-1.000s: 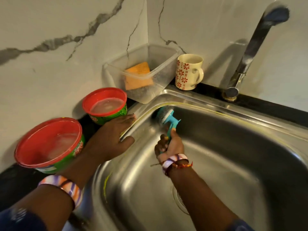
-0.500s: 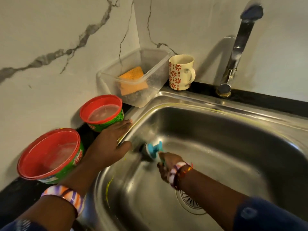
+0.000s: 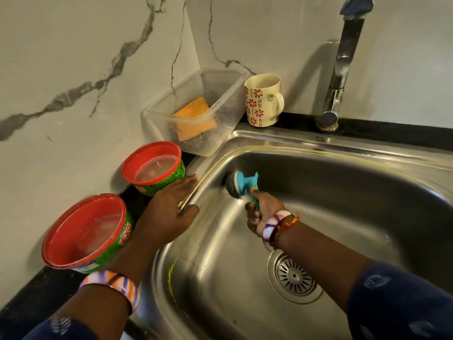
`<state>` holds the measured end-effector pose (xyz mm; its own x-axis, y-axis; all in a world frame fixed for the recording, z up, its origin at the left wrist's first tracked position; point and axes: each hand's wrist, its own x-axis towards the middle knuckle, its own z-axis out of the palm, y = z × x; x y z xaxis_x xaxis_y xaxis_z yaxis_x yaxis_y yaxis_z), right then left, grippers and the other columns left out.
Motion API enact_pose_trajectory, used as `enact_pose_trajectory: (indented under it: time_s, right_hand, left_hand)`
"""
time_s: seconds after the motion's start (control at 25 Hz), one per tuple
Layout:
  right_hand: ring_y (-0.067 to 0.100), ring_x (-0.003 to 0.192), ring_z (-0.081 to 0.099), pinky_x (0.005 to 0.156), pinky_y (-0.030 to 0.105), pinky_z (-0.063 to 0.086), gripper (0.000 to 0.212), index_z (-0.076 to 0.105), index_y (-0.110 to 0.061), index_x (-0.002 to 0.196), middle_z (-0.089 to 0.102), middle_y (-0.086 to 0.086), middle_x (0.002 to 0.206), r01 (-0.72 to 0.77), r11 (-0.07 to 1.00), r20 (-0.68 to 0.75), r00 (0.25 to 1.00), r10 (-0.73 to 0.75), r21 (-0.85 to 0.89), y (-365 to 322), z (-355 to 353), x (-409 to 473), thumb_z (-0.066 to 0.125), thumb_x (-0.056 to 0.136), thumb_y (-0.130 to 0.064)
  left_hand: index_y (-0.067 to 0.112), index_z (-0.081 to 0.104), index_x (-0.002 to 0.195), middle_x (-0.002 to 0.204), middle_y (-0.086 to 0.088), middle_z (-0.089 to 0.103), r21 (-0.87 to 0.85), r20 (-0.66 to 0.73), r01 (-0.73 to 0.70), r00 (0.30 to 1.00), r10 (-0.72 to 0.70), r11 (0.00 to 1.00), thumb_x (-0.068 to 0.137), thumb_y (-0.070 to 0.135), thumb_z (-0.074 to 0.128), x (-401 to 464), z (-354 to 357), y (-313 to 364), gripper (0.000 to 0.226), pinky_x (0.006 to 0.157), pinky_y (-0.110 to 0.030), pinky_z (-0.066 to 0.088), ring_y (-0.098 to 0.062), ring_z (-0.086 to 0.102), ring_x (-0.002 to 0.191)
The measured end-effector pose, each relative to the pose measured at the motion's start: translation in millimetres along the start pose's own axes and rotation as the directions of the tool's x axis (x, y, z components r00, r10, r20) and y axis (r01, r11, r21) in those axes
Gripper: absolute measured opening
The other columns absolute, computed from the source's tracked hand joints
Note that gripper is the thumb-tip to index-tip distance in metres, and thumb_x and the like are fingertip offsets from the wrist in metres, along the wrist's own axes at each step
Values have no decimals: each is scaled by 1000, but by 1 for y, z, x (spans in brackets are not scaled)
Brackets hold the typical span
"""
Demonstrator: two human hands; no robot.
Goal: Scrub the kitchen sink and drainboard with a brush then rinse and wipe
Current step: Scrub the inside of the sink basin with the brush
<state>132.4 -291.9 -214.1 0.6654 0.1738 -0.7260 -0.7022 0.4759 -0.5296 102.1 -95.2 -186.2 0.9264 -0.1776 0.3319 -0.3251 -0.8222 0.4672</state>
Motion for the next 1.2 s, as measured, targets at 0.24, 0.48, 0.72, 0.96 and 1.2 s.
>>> enact_pose_trajectory:
  time_s: [0.24, 0.48, 0.72, 0.96, 1.2]
  right_hand:
    - [3, 21, 24, 28, 6, 18, 29, 46, -13, 72, 37, -2, 44, -49, 989, 45, 997, 56, -138, 17, -1, -10, 48, 95, -29]
    - [5, 31, 24, 35, 7, 16, 20, 63, -9, 94, 40, 0, 51, 228, 826, 212, 968, -135, -516, 26, -9, -64, 52, 94, -26]
    - [7, 37, 36, 33, 16, 25, 24, 60, -26, 109, 48, 0, 59, 763, 425, 589, 647, -485, -487, -35, 79, -103, 45, 96, -11]
    - [33, 114, 54, 89, 32, 42, 36, 56, -17, 126, 57, 13, 126, 451, -482, 656, 598, -461, -751, -29, 170, -41, 42, 94, -25]
    - [30, 117, 52, 90, 25, 38, 36, 57, -18, 128, 57, 14, 127, 483, -575, 729, 597, -335, -660, -30, 161, -51, 44, 95, -21]
  left_hand:
    - [3, 57, 125, 128, 4, 52, -74, 2, 12, 1000, -12, 997, 84, 40, 39, 0, -4, 4, 58, 103, -15, 29, -1, 45, 119]
    - [10, 71, 97, 96, -8, 73, -51, -74, 47, 996, -51, 998, 87, 44, 36, -17, -22, 29, 50, 81, -28, 50, -16, 66, 89]
    - [8, 17, 147, 153, -15, 20, 592, -51, 285, 947, -317, 754, 94, 45, 37, -26, -56, 46, 69, 116, -41, 13, -30, 16, 142]
    - [0, -2, 147, 155, -22, 2, 679, 44, 240, 930, -364, 694, 95, 49, 29, -26, -61, 39, 79, 116, -42, -5, -33, 2, 144]
    - [-7, 0, 145, 152, -30, 5, 695, 111, 193, 923, -368, 693, 96, 47, 30, -20, -63, 33, 79, 117, -43, -2, -38, 5, 143]
